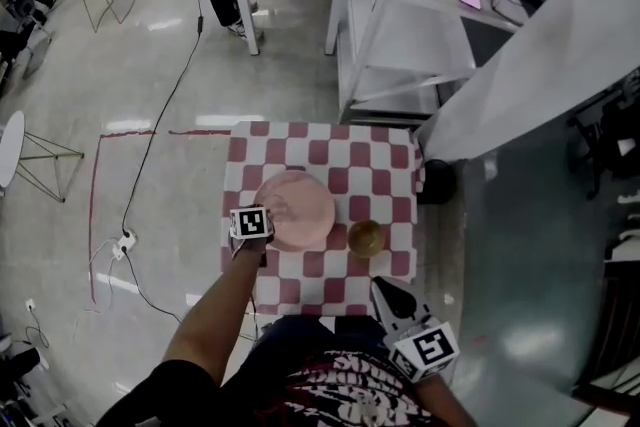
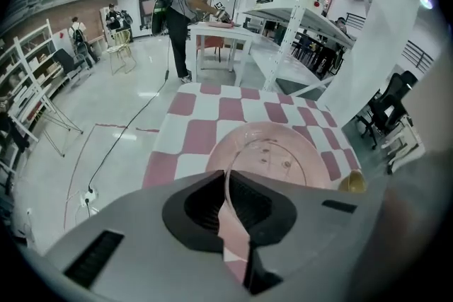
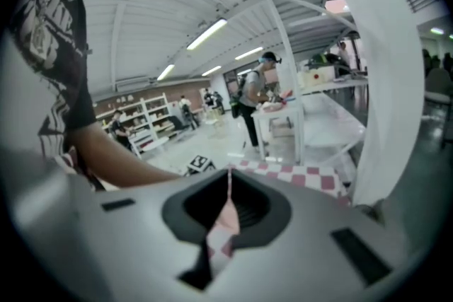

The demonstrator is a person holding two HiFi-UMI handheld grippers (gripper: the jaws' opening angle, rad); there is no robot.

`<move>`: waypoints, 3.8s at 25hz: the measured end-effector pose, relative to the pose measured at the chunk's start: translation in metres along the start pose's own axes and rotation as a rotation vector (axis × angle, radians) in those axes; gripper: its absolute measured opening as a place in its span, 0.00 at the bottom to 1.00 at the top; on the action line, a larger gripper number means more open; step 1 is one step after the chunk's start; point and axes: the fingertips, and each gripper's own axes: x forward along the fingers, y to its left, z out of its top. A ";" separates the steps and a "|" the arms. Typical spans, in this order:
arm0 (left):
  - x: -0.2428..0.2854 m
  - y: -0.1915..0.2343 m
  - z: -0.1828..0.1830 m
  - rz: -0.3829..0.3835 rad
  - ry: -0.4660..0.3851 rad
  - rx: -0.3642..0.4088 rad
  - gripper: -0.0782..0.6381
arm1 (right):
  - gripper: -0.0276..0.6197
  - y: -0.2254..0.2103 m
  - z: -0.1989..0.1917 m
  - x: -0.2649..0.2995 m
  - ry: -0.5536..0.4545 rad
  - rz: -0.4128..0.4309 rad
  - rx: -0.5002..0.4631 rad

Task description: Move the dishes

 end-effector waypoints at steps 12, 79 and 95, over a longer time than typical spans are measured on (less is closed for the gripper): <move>-0.074 -0.059 0.010 -0.210 -0.177 -0.023 0.17 | 0.10 -0.001 0.000 -0.011 -0.047 -0.079 0.033; -0.015 -0.113 -0.072 -0.266 0.077 -0.088 0.29 | 0.10 -0.022 0.004 -0.027 -0.029 -0.023 -0.024; -0.389 -0.192 0.104 -0.616 -0.971 0.425 0.15 | 0.10 0.017 0.084 -0.016 -0.241 -0.066 -0.191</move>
